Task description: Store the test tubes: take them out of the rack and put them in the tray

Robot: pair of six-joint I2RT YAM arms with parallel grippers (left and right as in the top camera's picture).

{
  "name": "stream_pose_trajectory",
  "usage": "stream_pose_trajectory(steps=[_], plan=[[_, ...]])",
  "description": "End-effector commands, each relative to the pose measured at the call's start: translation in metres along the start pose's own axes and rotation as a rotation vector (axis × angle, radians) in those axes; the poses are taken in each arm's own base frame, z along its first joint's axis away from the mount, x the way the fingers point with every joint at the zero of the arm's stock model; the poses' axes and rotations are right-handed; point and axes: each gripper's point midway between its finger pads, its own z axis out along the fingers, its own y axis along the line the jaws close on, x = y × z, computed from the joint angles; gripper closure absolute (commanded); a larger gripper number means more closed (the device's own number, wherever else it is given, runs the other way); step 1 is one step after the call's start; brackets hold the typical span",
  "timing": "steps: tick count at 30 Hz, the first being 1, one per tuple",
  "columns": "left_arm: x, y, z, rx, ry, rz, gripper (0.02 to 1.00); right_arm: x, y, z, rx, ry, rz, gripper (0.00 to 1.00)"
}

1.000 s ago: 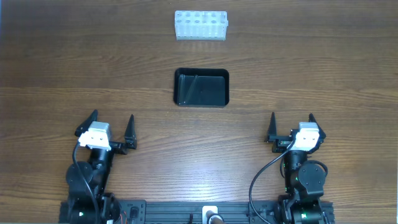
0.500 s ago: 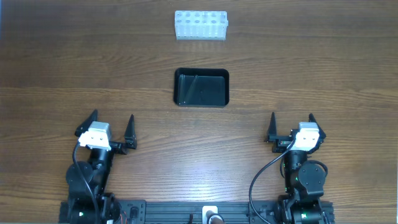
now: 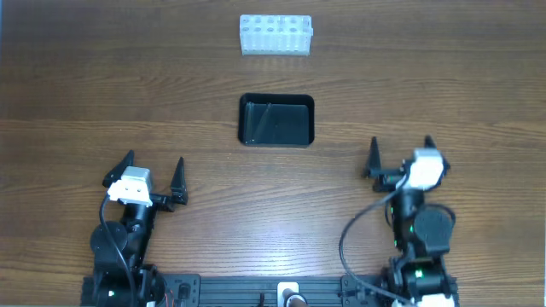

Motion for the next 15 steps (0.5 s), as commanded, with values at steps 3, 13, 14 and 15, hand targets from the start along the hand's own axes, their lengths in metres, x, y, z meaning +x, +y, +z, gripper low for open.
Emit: stream_pose_trajectory(steps=[3, 13, 14, 15], plan=[[0.001, -0.002, 0.0, 0.011, -0.004, 0.015, 0.018, -0.039, 0.033, 0.057, -0.16, 0.09, 0.013, 0.009], [0.001, -0.002, 0.0, 0.011, -0.004, 0.015, 0.018, -0.03, 0.144, 0.159, -0.403, 0.318, -0.018, 0.009], [0.001, -0.002, 0.0, 0.011, -0.004, 0.015, 0.018, -0.025, 0.155, 0.166, -0.416, 0.349, -0.025, 0.007], [0.001, -0.002, 0.0, 0.011, -0.004, 0.015, 0.02, -0.02, 0.165, 0.173, -0.425, 0.378, -0.033, 0.009]])
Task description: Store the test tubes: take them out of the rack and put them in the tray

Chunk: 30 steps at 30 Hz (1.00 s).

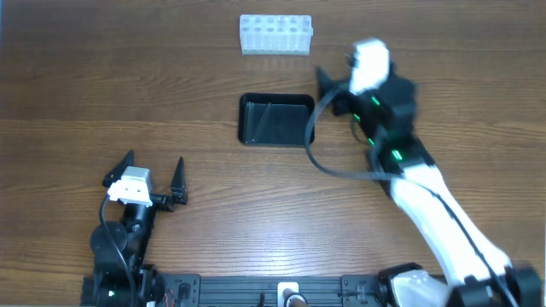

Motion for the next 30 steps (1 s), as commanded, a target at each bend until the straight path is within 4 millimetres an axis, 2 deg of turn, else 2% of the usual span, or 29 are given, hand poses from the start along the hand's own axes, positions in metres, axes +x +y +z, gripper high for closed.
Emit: stream_pose_trajectory(steps=[1, 6, 10, 12, 15, 22, 30], plan=[[0.001, -0.002, 0.0, 0.011, -0.004, 0.014, 0.02, -0.003, 0.044, 0.052, -0.094, 0.102, -0.012, 0.009], [0.001, -0.002, 0.0, 0.011, -0.004, 0.014, 0.018, 0.006, 0.062, 0.099, -0.05, 0.218, 0.049, 0.02], [0.001, -0.002, 0.0, 0.011, -0.004, 0.014, 0.018, 0.01, 0.077, 0.129, -0.054, 0.271, 0.063, 0.031], [0.001, -0.002, 0.0, 0.011, -0.004, 0.014, 0.018, 0.012, 0.078, 0.142, -0.027, 0.289, 0.073, 0.038], [0.001, -0.002, 0.0, 0.011, -0.004, 0.014, 0.018, 0.016, 0.069, 0.161, 0.046, 0.311, 0.099, 0.038], [0.001, -0.002, 0.0, 0.011, -0.004, 0.014, 0.02, 0.024, 0.064, 0.194, 0.097, 0.306, 0.13, 0.042], [0.001, -0.002, 0.0, 0.011, -0.004, 0.014, 0.018, 0.03, 0.061, 0.214, 0.122, 0.263, 0.149, 0.056]])
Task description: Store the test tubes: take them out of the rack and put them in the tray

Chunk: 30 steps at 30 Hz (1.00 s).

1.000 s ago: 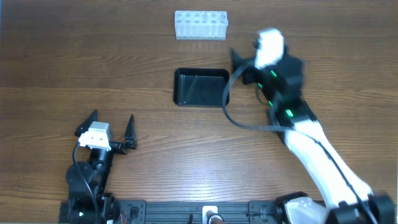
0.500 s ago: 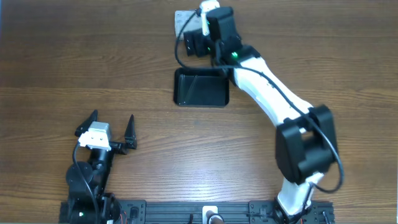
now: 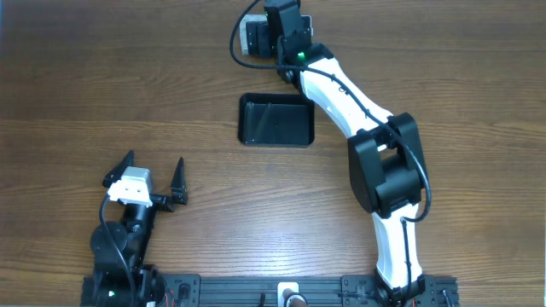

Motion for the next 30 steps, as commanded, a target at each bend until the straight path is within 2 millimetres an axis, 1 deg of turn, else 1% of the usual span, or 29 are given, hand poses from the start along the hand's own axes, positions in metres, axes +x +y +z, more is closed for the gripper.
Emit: stream_pose_trajectory(steps=[1, 8, 15, 22, 27, 30], plan=[[0.001, -0.002, 0.0, 0.011, -0.004, 0.015, 0.018, -0.009, -0.003, 0.009, 0.032, -0.044, 0.028, 0.058], [0.001, -0.002, 0.0, 0.011, -0.004, 0.015, 0.018, -0.007, -0.009, 0.022, 0.055, -0.076, 0.039, 0.091], [0.001, -0.002, 0.0, 0.011, -0.004, 0.015, 0.02, -0.013, -0.018, 0.024, 0.074, -0.1, 0.057, 0.141], [0.001, -0.002, 0.0, 0.011, -0.004, 0.015, 0.018, -0.013, -0.018, 0.029, 0.069, -0.12, 0.06, 0.161], [0.001, -0.002, 0.0, 0.011, -0.004, 0.015, 0.018, -0.016, -0.023, 0.029, 0.097, -0.132, 0.063, 0.218], [0.001, -0.002, 0.0, 0.011, -0.004, 0.015, 0.018, -0.014, -0.024, 0.029, 0.099, -0.124, 0.051, 0.242]])
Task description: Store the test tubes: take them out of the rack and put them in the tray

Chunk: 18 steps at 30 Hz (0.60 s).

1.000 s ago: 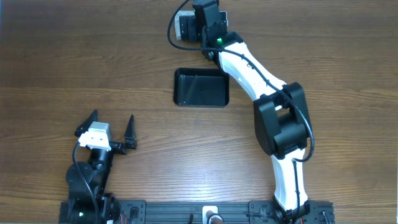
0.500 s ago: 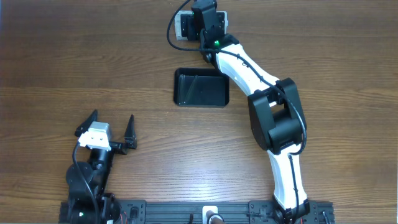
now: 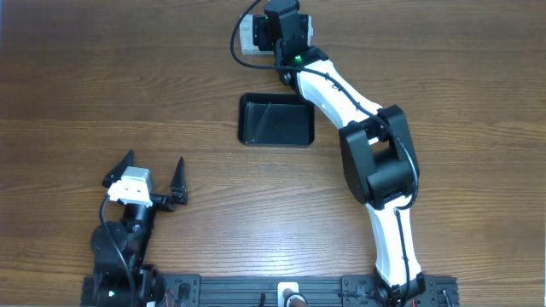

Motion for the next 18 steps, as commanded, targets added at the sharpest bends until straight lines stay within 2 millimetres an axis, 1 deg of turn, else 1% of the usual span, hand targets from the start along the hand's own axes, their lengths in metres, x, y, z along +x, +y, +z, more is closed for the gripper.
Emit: stream_pose_trajectory(steps=[1, 5, 10, 14, 18], plan=[[0.0007, -0.0015, -0.0002, 0.011, -0.004, 0.014, 0.018, -0.0052, -0.0076, 0.0042, 0.032, -0.015, 0.002, 0.259], [0.0005, -0.0016, -0.0002, 0.011, -0.004, 0.014, 0.02, -0.0037, -0.0084, 0.0048, 0.036, -0.011, -0.007, 0.305], [0.0007, -0.0015, -0.0002, 0.011, -0.004, 0.014, 0.018, 0.0006, -0.011, 0.0085, 0.043, -0.007, -0.008, 0.332], [0.0007, -0.0015, -0.0002, 0.011, -0.004, 0.014, 0.02, -0.0002, -0.0105, 0.0095, 0.042, -0.014, -0.024, 0.389], [0.0007, -0.0015, -0.0002, 0.011, -0.004, 0.014, 0.018, -0.0027, -0.0141, 0.0094, 0.062, -0.025, -0.022, 0.452]])
